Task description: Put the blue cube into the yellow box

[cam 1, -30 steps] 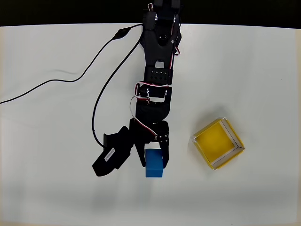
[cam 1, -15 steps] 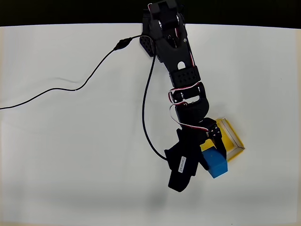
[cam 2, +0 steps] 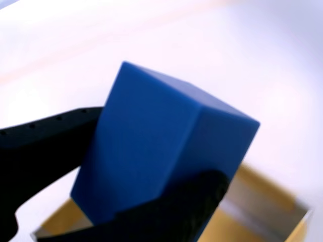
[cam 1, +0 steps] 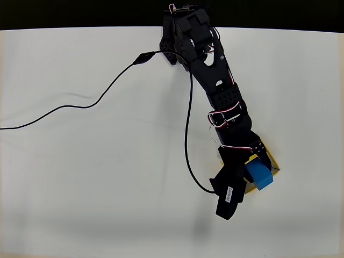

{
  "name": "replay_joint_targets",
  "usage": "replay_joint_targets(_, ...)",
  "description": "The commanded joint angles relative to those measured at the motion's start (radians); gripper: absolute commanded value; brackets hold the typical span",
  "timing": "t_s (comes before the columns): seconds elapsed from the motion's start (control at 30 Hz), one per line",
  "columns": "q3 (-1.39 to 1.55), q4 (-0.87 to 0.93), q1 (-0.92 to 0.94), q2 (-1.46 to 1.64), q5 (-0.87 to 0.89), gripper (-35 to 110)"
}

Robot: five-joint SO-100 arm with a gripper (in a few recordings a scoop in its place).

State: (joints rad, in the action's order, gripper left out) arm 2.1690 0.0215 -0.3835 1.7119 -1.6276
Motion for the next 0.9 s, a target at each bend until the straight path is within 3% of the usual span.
replay_joint_targets(0.0,-0.008,-0.021,-0.015,0.034,0.012,13)
replay_joint_targets(0.43,0.077,0.028,0.008,0.031,0.054,16)
replay_joint_targets(0.87,0.147,-0.078,0.028,0.041,0.023,40)
